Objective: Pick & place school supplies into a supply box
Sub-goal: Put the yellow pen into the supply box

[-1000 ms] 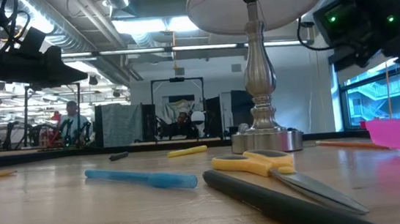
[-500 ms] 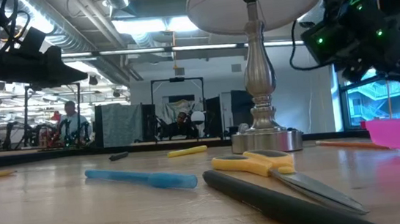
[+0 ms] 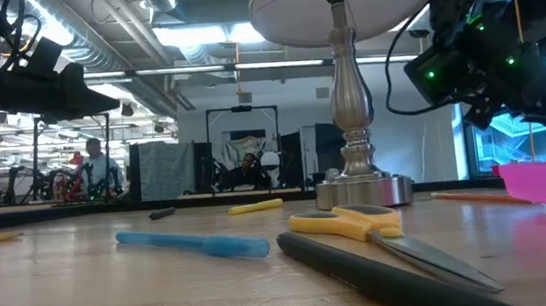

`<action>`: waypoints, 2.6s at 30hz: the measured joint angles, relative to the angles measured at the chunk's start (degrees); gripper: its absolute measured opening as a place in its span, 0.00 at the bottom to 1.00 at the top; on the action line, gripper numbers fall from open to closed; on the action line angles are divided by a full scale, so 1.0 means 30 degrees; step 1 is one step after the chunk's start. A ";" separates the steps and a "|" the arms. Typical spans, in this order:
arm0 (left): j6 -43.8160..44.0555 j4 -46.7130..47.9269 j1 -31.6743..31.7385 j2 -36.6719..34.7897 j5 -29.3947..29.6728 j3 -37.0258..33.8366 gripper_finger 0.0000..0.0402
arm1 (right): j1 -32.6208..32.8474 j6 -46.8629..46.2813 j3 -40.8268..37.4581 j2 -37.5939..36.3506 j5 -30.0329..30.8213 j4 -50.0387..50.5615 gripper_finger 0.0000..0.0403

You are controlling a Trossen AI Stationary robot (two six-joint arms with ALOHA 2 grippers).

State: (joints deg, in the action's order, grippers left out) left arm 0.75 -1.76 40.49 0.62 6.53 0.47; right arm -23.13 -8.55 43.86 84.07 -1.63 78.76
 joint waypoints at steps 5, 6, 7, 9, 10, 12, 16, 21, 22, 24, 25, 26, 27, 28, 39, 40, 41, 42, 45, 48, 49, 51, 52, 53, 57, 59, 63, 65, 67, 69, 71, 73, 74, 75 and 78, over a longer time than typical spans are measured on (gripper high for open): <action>0.0000 0.0004 0.0000 0.0000 0.0005 -0.0001 0.01 | -0.0884 -0.2017 0.0000 -0.0080 0.0029 -0.0013 0.51; 0.0000 0.0007 -0.0001 0.0002 0.0006 -0.0003 0.02 | -0.1022 -0.2760 0.0000 -0.0080 -0.0188 -0.0066 0.51; 0.0000 0.0000 0.0003 0.0003 0.0006 0.0000 0.02 | -0.1150 -0.3505 0.0000 -0.0080 -0.0592 -0.0192 0.51; 0.0000 0.0000 0.0002 0.0003 0.0006 -0.0007 0.01 | -0.1382 -0.5002 0.0000 -0.0080 -0.1560 -0.0634 0.51; -0.0007 0.0000 0.0006 0.0001 0.0006 0.0000 0.01 | -0.1438 -0.5868 0.0000 -0.0080 -0.2075 -0.0864 0.51; -0.0004 0.0000 0.0003 0.0002 0.0006 -0.0005 0.02 | -0.1472 -0.7465 0.0000 -0.0080 -0.2934 -0.1622 0.51; -0.0007 0.0007 -0.0001 0.0007 0.0006 0.0000 0.02 | -0.1323 -0.9017 0.0000 -0.0080 -0.3555 -0.3556 0.51; 0.0000 0.0000 0.0005 0.0001 0.0006 -0.0001 0.01 | -0.1224 -1.2443 0.0007 -0.0080 -0.3616 -0.3737 0.51; 0.0000 0.0000 -0.0001 0.0000 0.0006 0.0000 0.02 | -0.1232 -1.3013 0.0000 -0.0080 -0.3649 -0.3635 0.51; 0.0004 -0.0013 0.0001 0.0000 -0.0001 -0.0004 0.02 | -0.1230 -1.4317 0.0000 -0.0080 -0.3661 -0.3637 0.51; 0.0015 -0.0015 0.0002 0.0000 -0.0018 -0.0004 0.01 | -0.1224 -1.4915 0.0000 -0.0080 -0.3697 -0.3635 0.51; 0.0015 -0.0015 -0.0001 0.0004 -0.0072 -0.0004 0.01 | -0.1224 -1.5409 0.0004 -0.0080 -0.3790 -0.3635 0.51; 0.0000 -0.0015 -0.0001 0.0000 -0.0098 -0.0004 0.02 | -0.1224 -1.5889 0.0000 -0.0080 -0.3876 -0.3631 0.51; 0.0003 -0.0015 0.0006 0.0000 -0.0103 0.0000 0.02 | -0.1174 -1.6398 0.0000 -0.0080 -0.3976 -0.3621 0.51; 0.0000 -0.0058 -0.0001 0.0007 -0.0125 0.0000 0.02 | -0.0304 -1.8091 0.0007 -0.0080 -0.5398 -0.3613 0.51; 0.0000 -0.0103 -0.0001 0.0000 -0.0126 -0.0007 0.02 | -0.0183 -1.8424 0.0003 -0.0080 -0.5382 -0.3632 0.51; 0.0000 -0.0229 0.0001 0.0007 -0.0125 0.0000 0.02 | -0.0056 -1.8658 0.0000 -0.0080 -0.5366 -0.3686 0.51; 0.0000 -0.0382 -0.0001 0.0003 -0.0116 -0.0003 0.01 | 0.0082 -1.8984 0.0005 -0.0080 -0.5359 -0.3820 0.51; -0.0001 -0.0437 -0.0001 0.0007 -0.0081 0.0000 0.02 | 0.0369 -2.0077 0.0000 -0.0080 -0.5305 -0.4116 0.51; -0.0007 -0.0444 0.0006 0.0007 -0.0074 -0.0003 0.02 | 0.0565 -2.0726 0.0007 -0.0080 -0.4975 -0.4501 0.51; -0.0004 -0.0458 0.0003 0.0007 -0.0074 0.0000 0.02 | 0.0585 -2.0773 0.0000 -0.0080 -0.4980 -0.4378 0.51; -0.0007 -0.0461 0.0005 0.0006 -0.0074 -0.0002 0.02 | 0.0586 -2.1037 0.0000 -0.0080 -0.4983 -0.4306 0.51; -0.0005 -0.0459 0.0004 0.0006 -0.0074 -0.0001 0.02 | 0.0560 -2.1157 0.0000 -0.0080 -0.4979 -0.4291 0.51; -0.0003 -0.0456 -0.0001 0.0007 -0.0074 -0.0001 0.02 | 0.0489 -2.1278 0.0000 -0.0080 -0.4975 -0.4273 0.51; 0.0000 -0.0562 0.0002 0.0007 -0.0074 -0.0003 0.02 | 0.0171 -2.1633 0.0000 -0.0080 -0.4980 -0.4254 0.51; 0.0073 -0.0568 -0.0001 0.0007 -0.0074 0.0000 0.01 | 0.0122 -2.1815 0.0000 -0.0080 -0.5070 -0.4244 0.51; 0.0513 -0.0499 -0.0001 0.0000 -0.0081 -0.0003 0.01 | -0.0036 -2.2061 0.0000 -0.0080 -0.5302 -0.3455 0.51; 0.0510 -0.0501 -0.0001 0.0000 -0.0213 0.0000 0.02 | -0.0094 -2.2152 -0.0007 -0.0080 -0.5309 -0.2759 0.51; 0.0532 -0.0495 -0.0001 0.0000 -0.0524 0.0000 0.02 | -0.0095 -2.2717 -0.0015 -0.0111 -0.5319 -0.2044 0.51; 0.0525 -0.0489 -0.0001 0.0001 -0.0749 -0.0004 0.01 | -0.0100 -2.3040 -0.0015 -0.0124 -0.5384 -0.1683 0.51; 0.0537 -0.0488 -0.0001 0.0007 -0.0891 -0.0002 0.02 | -0.0095 -2.2725 -0.0015 -0.0124 -0.5527 -0.1780 0.51; 0.0525 -0.0488 -0.0001 0.0006 -0.1045 -0.0001 0.01 | -0.0095 -2.2569 -0.0015 -0.0124 -0.5207 -0.2206 0.51; 0.0529 -0.0488 -0.0001 0.0007 -0.1050 0.0000 0.01 | -0.0083 -2.2892 -0.0015 -0.0124 -0.4799 -0.2258 0.51; 0.0532 -0.0488 0.0001 0.0004 -0.1050 0.0000 0.02 | 0.0000 -2.3333 -0.0015 -0.0124 -0.4405 -0.2225 0.51; 0.0532 -0.0486 -0.0001 0.0007 -0.1050 -0.0003 0.01 | 0.0125 -2.4917 -0.0015 -0.0124 -0.3135 -0.2156 0.51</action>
State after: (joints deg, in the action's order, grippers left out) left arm 2.35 -3.22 40.49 0.64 3.38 0.46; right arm -22.76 -83.30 43.81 83.70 -11.04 72.29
